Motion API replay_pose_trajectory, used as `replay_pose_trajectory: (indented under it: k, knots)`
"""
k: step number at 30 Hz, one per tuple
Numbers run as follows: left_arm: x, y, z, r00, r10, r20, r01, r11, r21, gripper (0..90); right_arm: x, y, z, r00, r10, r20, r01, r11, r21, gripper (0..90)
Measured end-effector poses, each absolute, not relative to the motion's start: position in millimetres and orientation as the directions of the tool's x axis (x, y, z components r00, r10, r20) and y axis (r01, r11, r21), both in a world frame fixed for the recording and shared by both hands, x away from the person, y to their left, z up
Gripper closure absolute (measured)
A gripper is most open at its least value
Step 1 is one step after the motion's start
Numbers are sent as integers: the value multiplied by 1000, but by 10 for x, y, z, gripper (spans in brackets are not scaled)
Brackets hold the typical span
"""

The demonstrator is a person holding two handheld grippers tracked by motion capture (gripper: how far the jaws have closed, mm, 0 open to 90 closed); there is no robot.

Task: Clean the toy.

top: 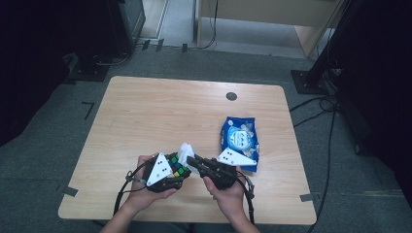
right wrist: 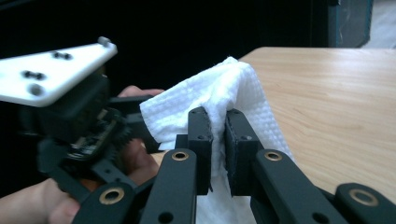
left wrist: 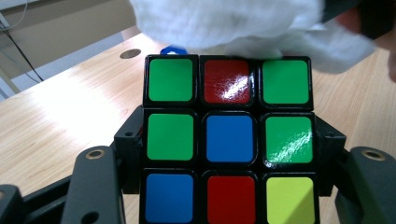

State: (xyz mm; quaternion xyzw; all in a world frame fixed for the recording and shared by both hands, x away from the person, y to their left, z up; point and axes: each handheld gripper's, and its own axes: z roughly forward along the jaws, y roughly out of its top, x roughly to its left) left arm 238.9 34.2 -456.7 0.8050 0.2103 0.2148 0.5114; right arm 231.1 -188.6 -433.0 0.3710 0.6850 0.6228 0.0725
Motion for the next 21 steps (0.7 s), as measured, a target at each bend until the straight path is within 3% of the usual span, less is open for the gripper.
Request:
replay_pose_trajectory:
  k: [12, 16, 21]
  knots:
    - [2370, 348, -4536, 814, 564, 140, 107, -382, 918, 341, 2456, -1989, -4565, -647, 666, 371, 473, -30, 880, 829]
    - [2378, 394, -4487, 814, 570, 112, 107, -337, 935, 341, 2568, -1956, -4780, -608, 713, 349, 564, 79, 822, 829]
    - [2410, 473, -4467, 799, 591, 106, 117, -326, 938, 341, 2624, -2020, -4856, -564, 754, 336, 581, 73, 811, 830]
